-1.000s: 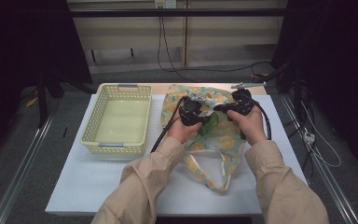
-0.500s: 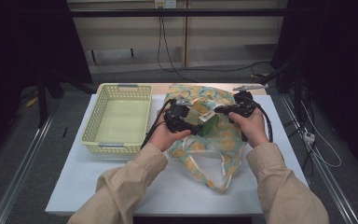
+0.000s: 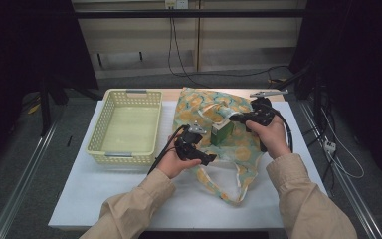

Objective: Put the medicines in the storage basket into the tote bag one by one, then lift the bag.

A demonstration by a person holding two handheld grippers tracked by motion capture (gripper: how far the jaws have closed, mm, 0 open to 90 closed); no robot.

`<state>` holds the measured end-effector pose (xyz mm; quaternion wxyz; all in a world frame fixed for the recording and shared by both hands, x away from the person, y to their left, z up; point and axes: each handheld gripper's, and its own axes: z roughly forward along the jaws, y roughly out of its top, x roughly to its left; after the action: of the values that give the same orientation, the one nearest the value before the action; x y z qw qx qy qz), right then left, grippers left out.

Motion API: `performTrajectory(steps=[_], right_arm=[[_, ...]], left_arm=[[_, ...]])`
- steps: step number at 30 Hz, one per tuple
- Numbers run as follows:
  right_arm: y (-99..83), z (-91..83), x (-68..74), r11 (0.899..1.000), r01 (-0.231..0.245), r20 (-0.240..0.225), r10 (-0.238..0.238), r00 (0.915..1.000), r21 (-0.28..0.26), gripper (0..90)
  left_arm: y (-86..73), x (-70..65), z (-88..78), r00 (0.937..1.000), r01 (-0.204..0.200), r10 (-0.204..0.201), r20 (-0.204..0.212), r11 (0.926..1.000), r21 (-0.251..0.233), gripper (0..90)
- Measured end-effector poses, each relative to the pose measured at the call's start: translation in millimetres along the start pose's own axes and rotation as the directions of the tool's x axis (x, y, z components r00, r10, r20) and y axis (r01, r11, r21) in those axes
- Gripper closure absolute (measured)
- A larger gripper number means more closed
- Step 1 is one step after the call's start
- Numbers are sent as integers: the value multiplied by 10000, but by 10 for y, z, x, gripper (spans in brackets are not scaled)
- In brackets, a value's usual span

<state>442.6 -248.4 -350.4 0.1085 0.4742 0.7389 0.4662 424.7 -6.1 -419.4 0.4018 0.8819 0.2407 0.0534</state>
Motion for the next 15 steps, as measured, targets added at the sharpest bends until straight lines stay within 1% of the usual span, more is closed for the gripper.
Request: performTrajectory(steps=[1, 3, 4, 5, 6, 7, 8, 9, 10, 11, 12, 13, 14, 15], right_arm=[[1, 1, -3, 10000, -11, -29, 11, 10000, 6, 899], [3, 6, -4, 10000, -32, -22, 32, 10000, -1, 899], [2, 11, -4, 10000, -29, -45, 29, 10000, 11, 899], [2, 18, -4, 10000, -16, -47, 16, 10000, 23, 899], [0, 24, -5, 10000, -30, -46, 30, 10000, 23, 899], [-1, 28, -7, 10000, -50, -66, 51, 10000, 39, 899], [-3, 33, -9, 10000, -47, -68, 48, 10000, 59, 899], [-4, 33, -13, 10000, -49, -65, 49, 10000, 62, 899], [-4, 33, -18, 10000, -50, -72, 51, 10000, 53, 899], [-4, 32, -22, 10000, -68, -94, 69, 9999, 49, 899], [-4, 31, -29, 10000, -86, -86, 86, 9999, 28, 899], [-5, 29, -37, 9999, -96, -100, 97, 9999, 33, 899], [-6, 28, -44, 9999, -99, -97, 99, 9999, 17, 899], [-7, 24, -51, 9999, -149, -95, 149, 9998, -6, 899]], left_arm=[[-3, -4, 35, 10000, -23, 24, 87, 10000, -67, 123], [-3, -12, 102, 9996, -230, 233, 161, 9995, -202, 124], [-7, -15, 144, 9995, -227, 233, 216, 9994, -244, 122], [-17, -16, 187, 9993, -189, 194, 312, 9997, -176, 122], [-32, -16, 234, 9995, -132, 134, 274, 9999, -61, 132], [-48, -9, 275, 9997, -203, 200, 169, 9996, 187, 141], [-61, -10, 304, 9995, -266, 272, -153, 9988, 404, 151], [-78, 13, 329, 9994, -339, 338, 27, 9986, 409, 168], [-91, 21, 346, 9990, -453, 455, -37, 9978, 475, 209], [-97, 27, 352, 9981, -575, 589, -188, 9960, 682, 282], [-101, 26, 360, 9982, -499, 521, -306, 9966, 663, 355], [-104, 27, 360, 9982, -552, 566, -181, 9960, 696, 418], [-109, 23, 362, 9981, -575, 592, -185, 9950, 819, 493], [-110, 21, 361, 9985, -481, 500, -227, 9958, 782, 534]])
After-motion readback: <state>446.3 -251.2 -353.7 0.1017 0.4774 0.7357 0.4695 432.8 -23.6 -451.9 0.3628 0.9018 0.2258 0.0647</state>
